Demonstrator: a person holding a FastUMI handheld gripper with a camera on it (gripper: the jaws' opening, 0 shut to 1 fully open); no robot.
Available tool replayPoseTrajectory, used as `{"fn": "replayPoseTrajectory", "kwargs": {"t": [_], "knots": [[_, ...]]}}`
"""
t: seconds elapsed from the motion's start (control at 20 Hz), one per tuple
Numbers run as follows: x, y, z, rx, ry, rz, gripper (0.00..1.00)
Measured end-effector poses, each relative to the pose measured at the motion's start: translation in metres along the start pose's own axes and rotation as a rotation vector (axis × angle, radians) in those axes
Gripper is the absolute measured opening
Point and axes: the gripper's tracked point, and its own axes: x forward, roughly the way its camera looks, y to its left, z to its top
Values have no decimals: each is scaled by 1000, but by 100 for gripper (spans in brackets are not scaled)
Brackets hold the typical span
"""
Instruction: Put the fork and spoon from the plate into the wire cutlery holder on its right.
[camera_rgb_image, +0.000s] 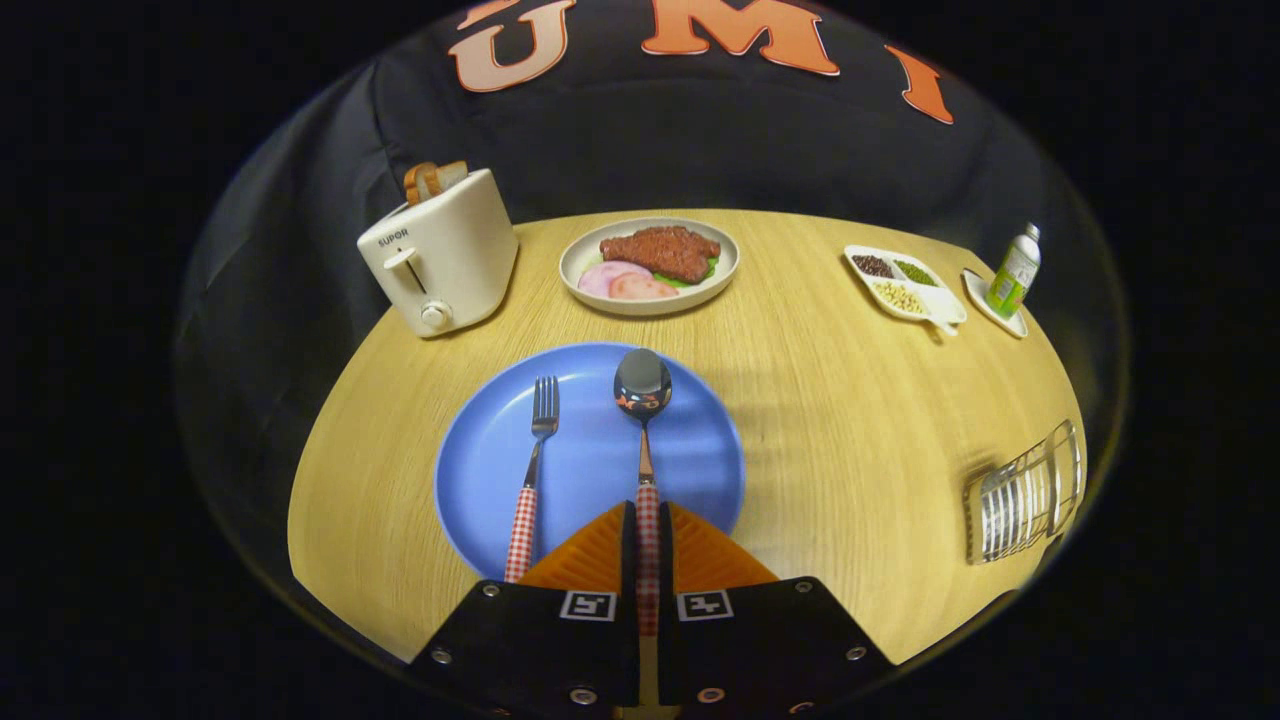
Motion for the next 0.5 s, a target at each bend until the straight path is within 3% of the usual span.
{"fn": "replayPoseTrajectory", "kwargs": {"t": [0.25, 0.5], "knots": [[-46, -57, 36, -9, -68, -45, 8], [-97, -127, 51, -1, -50, -102, 8]]}}
